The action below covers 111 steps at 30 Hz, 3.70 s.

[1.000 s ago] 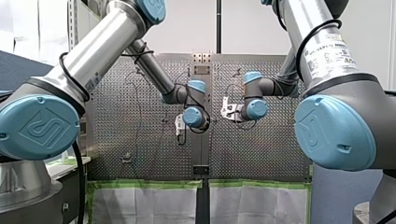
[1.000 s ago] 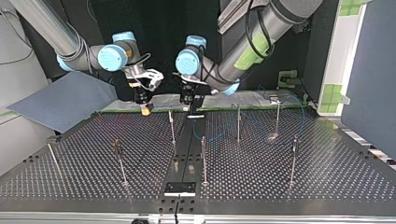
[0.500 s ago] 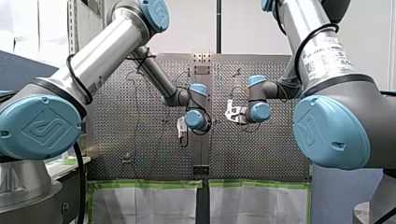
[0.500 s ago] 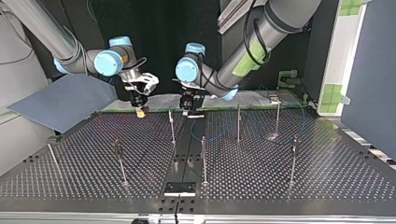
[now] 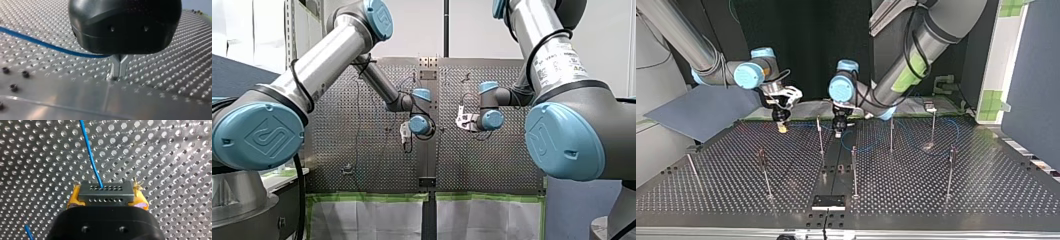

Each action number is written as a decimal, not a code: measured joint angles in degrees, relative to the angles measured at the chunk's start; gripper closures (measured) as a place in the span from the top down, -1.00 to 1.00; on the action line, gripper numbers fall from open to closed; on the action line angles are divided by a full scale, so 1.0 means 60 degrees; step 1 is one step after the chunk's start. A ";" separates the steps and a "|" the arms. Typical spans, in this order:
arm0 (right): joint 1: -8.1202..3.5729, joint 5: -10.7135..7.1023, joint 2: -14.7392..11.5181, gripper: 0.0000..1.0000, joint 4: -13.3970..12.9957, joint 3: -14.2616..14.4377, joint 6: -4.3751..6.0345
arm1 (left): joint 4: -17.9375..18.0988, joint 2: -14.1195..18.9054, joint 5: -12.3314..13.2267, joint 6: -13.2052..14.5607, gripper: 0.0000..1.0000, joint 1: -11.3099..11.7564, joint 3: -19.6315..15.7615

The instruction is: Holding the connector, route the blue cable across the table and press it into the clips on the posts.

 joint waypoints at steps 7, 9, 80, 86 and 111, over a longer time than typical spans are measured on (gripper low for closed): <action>-0.0134 -0.0013 0.0031 -1.00 0.0013 -0.0241 -0.0003 | -0.0285 0.0002 0.0231 0.0086 -0.57 0.0285 0.0078; -0.0166 -0.0014 0.0029 -1.00 0.0019 -0.0295 -0.0011 | -0.0452 0.0010 0.0237 0.0157 -0.22 0.0285 0.0079; -0.1026 0.0313 -0.1367 -1.00 0.0915 0.0171 -0.0579 | -0.0963 -0.0638 -0.2199 -0.1246 1.00 -0.2618 0.1684; -0.0992 0.0319 -0.1366 -1.00 0.0900 0.0273 -0.0664 | -0.0544 -0.0671 -0.2461 -0.1335 1.00 -0.2704 0.2067; -0.0814 -0.0690 -0.1544 -1.00 0.0852 0.0290 -0.0761 | -0.0715 -0.1642 -0.3018 -0.1469 1.00 -0.2568 0.3448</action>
